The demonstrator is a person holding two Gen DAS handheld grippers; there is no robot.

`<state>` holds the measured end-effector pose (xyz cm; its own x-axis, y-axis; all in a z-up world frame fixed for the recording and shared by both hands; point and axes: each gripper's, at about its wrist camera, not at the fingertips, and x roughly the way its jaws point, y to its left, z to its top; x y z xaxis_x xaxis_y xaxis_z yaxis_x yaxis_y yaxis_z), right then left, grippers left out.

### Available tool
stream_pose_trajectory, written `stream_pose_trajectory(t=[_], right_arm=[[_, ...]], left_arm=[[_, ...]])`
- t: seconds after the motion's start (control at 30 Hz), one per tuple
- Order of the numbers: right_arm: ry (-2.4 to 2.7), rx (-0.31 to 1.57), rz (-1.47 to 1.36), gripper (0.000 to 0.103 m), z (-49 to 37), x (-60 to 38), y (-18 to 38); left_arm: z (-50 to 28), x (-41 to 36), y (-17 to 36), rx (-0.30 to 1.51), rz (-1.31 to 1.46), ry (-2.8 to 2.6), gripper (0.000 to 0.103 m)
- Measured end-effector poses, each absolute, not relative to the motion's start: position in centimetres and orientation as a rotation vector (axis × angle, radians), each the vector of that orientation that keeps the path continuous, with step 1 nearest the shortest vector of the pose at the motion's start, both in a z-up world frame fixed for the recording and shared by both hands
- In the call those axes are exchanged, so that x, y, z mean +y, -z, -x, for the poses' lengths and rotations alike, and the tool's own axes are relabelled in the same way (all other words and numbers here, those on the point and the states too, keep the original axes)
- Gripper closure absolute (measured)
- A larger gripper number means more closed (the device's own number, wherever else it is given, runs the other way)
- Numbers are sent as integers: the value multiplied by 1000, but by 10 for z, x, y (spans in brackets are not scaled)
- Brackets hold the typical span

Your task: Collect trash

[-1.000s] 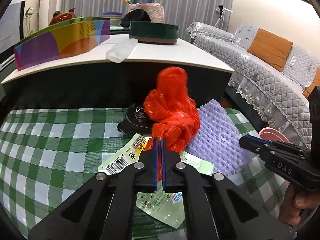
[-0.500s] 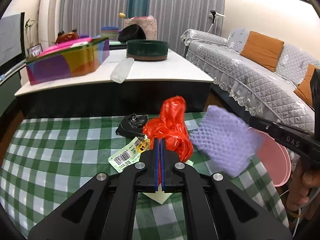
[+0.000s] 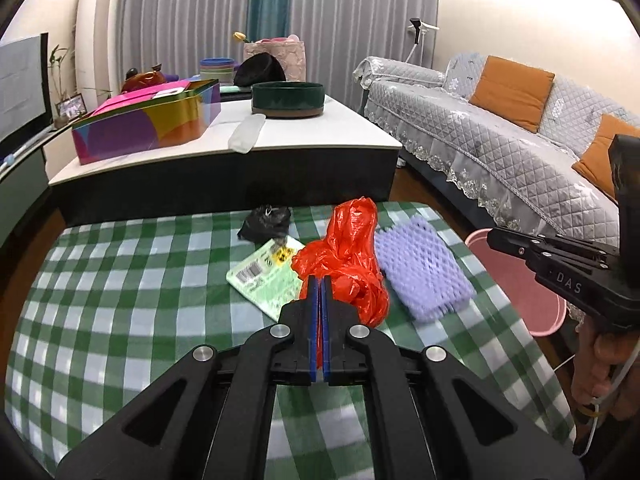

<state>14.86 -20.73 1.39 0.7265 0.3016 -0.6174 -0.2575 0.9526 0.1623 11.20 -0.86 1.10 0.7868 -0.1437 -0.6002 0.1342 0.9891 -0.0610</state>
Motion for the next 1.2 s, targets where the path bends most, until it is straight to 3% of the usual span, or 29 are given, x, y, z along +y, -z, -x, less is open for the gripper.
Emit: stream_pose_trajectory(t=[0.5,0.57,0.6,0.63,0.67,0.83,1.2], right_arm=[[-303,775,-142,98,-130,-235,13],[-310,794,-162,92,-132,-238,20],[-310,801,-166,78,-133,-238,23],[-306,807,-167,60,-133,-237,25],[-300,815,-168,54,-135,-237,28],[-298,823,-167,53,-142,-232,33],[-270,849,-203,53,-176,-225,48]], left_arm=[[-84,5,19,702,64,136,101],[-84,9,21,701,92,136,94],[-85,9,21,700,102,137,90],[-85,10,22,699,109,135,73],[-85,11,22,697,109,128,59],[-89,8,26,696,114,139,50],[-103,-1,43,728,92,150,46]])
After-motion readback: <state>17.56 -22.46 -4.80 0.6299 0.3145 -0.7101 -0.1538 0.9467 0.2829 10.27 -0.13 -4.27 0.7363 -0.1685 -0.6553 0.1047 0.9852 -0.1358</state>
